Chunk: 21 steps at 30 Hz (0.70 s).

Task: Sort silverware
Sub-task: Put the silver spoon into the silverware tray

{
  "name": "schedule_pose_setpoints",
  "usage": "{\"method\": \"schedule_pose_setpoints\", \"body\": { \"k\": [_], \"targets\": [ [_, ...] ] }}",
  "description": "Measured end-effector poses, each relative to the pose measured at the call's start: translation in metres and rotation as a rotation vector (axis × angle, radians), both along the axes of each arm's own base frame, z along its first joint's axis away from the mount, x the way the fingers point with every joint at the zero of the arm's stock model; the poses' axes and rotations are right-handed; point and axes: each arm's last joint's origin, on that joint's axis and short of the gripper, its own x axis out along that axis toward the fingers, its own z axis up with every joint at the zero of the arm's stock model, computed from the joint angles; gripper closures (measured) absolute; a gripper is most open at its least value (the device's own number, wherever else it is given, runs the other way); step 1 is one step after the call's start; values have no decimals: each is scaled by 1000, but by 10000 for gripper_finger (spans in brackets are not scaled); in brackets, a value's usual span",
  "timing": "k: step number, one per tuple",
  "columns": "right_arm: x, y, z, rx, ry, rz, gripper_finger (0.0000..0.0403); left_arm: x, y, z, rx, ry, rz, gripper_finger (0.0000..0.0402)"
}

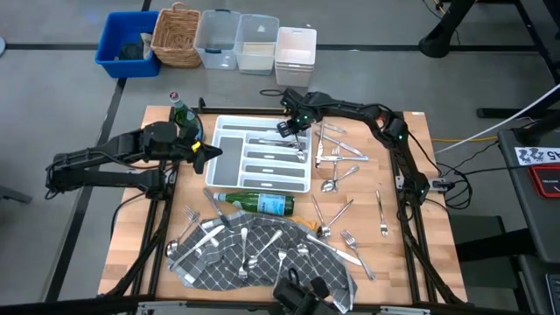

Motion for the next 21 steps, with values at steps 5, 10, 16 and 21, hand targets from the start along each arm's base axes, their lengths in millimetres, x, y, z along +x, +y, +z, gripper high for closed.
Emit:
{"method": "schedule_pose_setpoints", "body": {
  "k": [5,10,16,21],
  "targets": [
    [3,-2,-16,19,18,2,318,0,0,0,0,0,0,370],
    [4,-2,-19,34,12,11,341,0,0,0,0,0,0,370],
    [8,-2,-17,54,-44,12,391,0,0,0,0,0,0,370],
    [8,-1,-14,91,-81,44,389,0,0,0,0,0,0,370]
  ]
}}
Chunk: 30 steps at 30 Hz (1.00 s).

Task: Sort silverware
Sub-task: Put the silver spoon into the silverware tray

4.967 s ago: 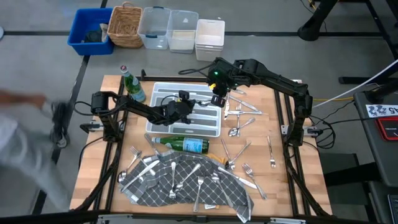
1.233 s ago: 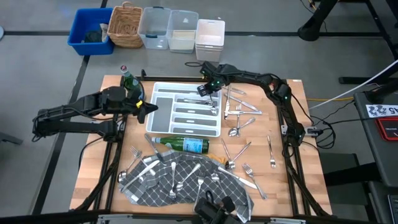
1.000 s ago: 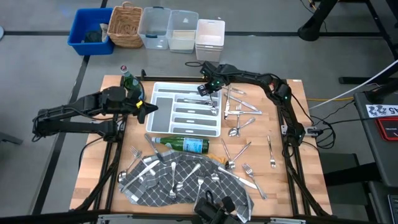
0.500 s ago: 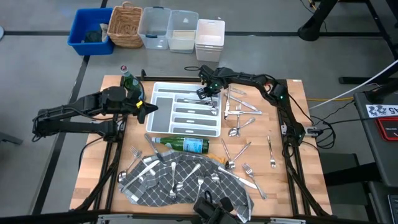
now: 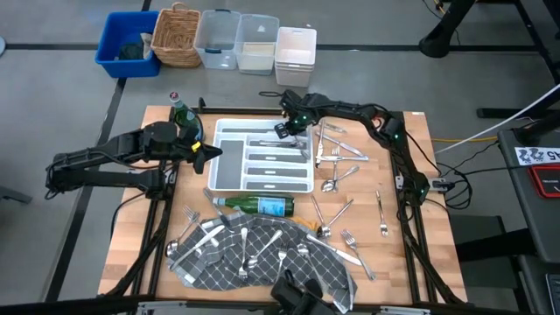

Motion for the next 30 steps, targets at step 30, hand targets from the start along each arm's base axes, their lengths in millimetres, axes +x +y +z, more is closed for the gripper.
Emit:
{"method": "schedule_pose_setpoints", "body": {
  "k": [30],
  "targets": [
    [49,63,47,-561,-126,617,392,0,0,0,29,9,-15,370]
  ]
}}
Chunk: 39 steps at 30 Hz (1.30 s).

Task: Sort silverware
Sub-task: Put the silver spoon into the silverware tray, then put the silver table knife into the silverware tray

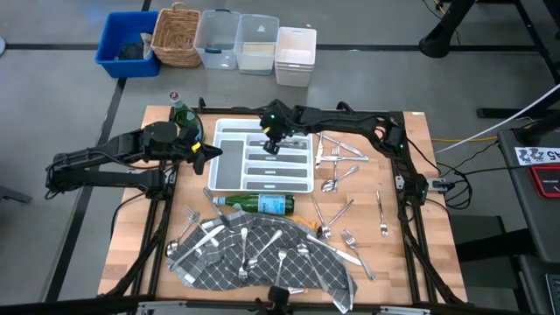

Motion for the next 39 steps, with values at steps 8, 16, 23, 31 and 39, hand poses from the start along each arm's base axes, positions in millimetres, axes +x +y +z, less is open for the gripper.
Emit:
{"method": "schedule_pose_setpoints", "body": {
  "k": [8,16,23,31,39],
  "targets": [
    [1,-2,-4,-33,17,13,375,0,0,0,21,7,-19,370],
    [1,-3,-6,-54,32,18,357,0,-1,0,10,4,-47,370],
    [1,-3,-6,-53,33,18,339,1,-4,0,-16,-4,-155,370],
    [1,-2,-6,-50,32,16,302,2,-11,0,-14,-3,-217,370],
    [-3,3,14,83,-64,18,305,6,-32,-2,13,11,-518,370]
  ]
}}
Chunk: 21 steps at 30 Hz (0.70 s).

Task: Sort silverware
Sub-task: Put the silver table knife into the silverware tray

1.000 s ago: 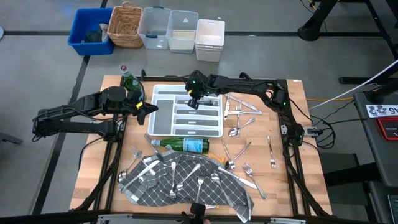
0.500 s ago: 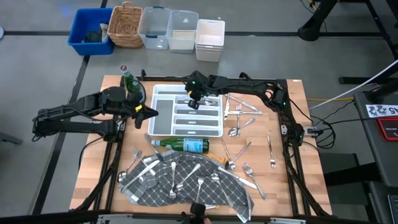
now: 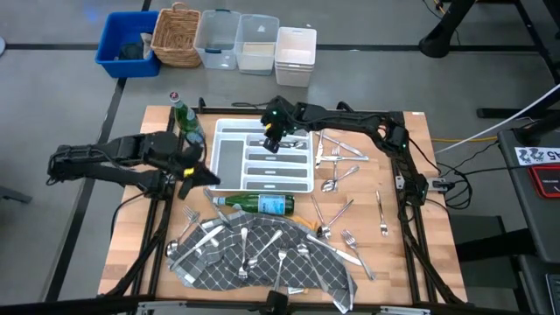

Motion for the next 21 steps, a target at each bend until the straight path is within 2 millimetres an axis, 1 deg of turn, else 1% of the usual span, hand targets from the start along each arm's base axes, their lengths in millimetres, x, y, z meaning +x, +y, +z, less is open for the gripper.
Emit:
{"method": "schedule_pose_setpoints", "body": {
  "k": [6,10,16,21],
  "targets": [
    [-4,9,23,158,-108,96,308,10,-17,-12,41,111,-150,370],
    [-3,21,33,237,-152,153,309,21,-27,-23,93,185,-242,370],
    [4,52,40,341,-172,271,309,39,-41,-40,187,277,-369,370],
    [8,82,49,344,-182,344,309,51,-47,-60,255,407,-428,370]
  ]
}}
